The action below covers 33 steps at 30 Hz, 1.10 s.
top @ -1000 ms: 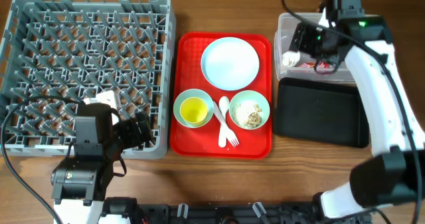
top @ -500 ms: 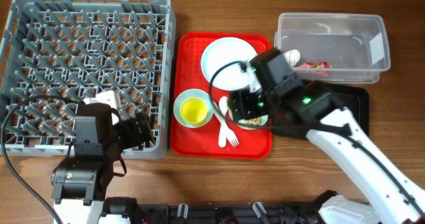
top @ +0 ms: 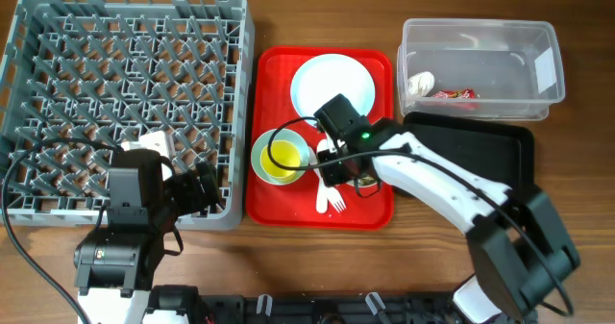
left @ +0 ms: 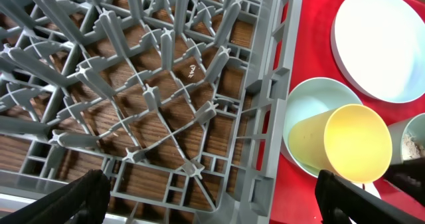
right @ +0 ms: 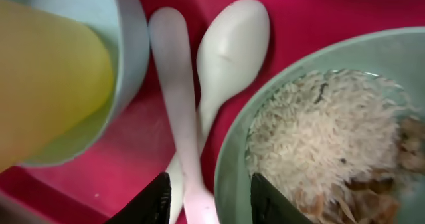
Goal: Sort waste into correct bins and load items into the dishwasher rack
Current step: 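Grasp the rim of the green rice bowl with the right gripper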
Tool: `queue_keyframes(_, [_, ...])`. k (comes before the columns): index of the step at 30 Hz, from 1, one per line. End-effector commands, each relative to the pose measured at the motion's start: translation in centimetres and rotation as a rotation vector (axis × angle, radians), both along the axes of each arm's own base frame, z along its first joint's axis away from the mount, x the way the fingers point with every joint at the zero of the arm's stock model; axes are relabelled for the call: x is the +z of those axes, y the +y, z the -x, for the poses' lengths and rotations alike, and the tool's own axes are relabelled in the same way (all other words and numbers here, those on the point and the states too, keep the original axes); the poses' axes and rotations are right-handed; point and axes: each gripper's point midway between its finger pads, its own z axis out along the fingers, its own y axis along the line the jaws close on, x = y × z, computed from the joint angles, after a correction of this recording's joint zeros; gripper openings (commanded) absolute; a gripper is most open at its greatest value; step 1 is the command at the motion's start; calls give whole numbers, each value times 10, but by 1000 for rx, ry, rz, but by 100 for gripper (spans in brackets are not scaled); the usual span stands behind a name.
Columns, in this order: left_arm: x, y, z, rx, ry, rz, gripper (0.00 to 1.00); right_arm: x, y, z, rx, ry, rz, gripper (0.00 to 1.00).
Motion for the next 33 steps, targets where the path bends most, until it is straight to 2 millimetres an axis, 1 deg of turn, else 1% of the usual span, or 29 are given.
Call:
queue_keyframes(1, [8,-3,-3,-16,-22,2,100,-25,-2,6,-15,60,32,32])
queue_keyframes(2, [8,-3,-3,-16,-22,2,100,-30,-3,7,-15,71,41,27])
queue_keyframes(4, [8,-3,-3,-16,-22,2,100,-32,-4,8,-16,80,48,12])
queue_keyframes(7, [8,-3,-3,-16,-22,2,100,-28,-7,6,-52,70,55,4])
queue_keyframes(9, [8,-3,-3,-16,-22,2,100,-19,-14,3,-96,46,81,4])
queue_keyframes(10, [8,-3,-3,-16,-22,2,100,-11,-16,0,-109,27,88,4])
queue_keyframes(12, [8,-3,-3,-16,-22,2,100,13,-19,-7,-120,-27,77,4])
queue_keyframes(14, [8,-3,-3,-16,-22,2,100,41,-24,-16,-139,-87,42,4])
queue_keyframes(16, [8,-3,-3,-16,-22,2,100,63,-29,-19,-164,-128,3,4])
queue_keyframes(18, [8,-3,-3,-16,-22,2,100,86,-42,-24,-223,-159,-46,4])
queue_keyframes(21, [8,-3,-3,-16,-22,2,100,103,-62,-32,-340,-132,-147,4])
queue_keyframes(24, [8,-3,-3,-16,-22,2,100,106,-73,-38,-397,-56,-260,4])
queue_keyframes(27, [8,-3,-3,-16,-21,2,100,111,-88,-46,-434,23,-457,4])
queue_keyframes(28, [8,-3,-3,-16,-22,2,100,110,-96,-48,-453,44,-509,4])
queue_keyframes(30, [8,-3,-3,-17,-21,2,100,106,-113,-50,-484,78,-582,4])
queue_keyframes(33, [8,-3,-3,-16,-21,2,100,93,-138,-47,-543,114,-659,4])
